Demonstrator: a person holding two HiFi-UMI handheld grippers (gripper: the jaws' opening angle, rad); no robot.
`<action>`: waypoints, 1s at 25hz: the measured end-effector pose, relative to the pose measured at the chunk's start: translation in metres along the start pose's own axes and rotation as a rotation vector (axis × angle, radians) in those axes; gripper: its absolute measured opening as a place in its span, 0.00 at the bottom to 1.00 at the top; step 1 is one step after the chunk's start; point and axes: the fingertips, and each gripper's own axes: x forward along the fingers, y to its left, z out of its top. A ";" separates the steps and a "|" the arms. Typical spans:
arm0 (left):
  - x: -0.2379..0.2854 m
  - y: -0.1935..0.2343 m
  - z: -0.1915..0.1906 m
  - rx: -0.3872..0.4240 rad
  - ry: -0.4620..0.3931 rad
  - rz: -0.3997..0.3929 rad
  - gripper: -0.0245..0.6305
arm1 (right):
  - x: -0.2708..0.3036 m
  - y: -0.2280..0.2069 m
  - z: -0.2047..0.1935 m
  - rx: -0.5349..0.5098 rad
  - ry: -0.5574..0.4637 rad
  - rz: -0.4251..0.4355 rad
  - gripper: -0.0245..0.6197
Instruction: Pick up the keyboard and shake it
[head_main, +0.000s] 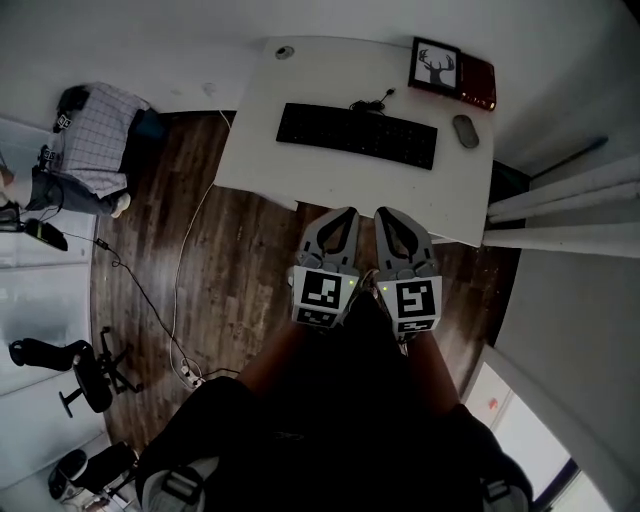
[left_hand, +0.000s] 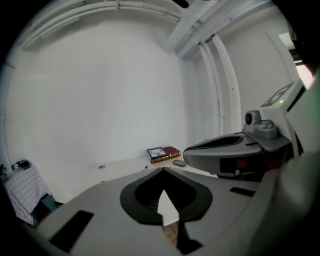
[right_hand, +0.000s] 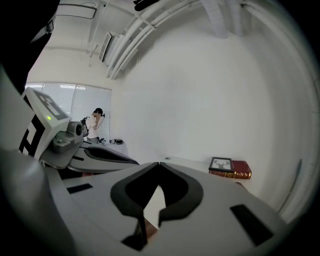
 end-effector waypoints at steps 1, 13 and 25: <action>0.007 0.000 0.001 0.005 0.005 0.001 0.04 | 0.004 -0.007 -0.001 0.004 0.001 0.002 0.07; 0.052 0.016 0.003 0.033 0.079 -0.040 0.04 | 0.039 -0.038 -0.008 0.033 0.024 0.020 0.07; 0.103 0.093 -0.031 -0.021 0.202 -0.205 0.04 | 0.132 -0.026 -0.027 -0.007 0.169 0.066 0.07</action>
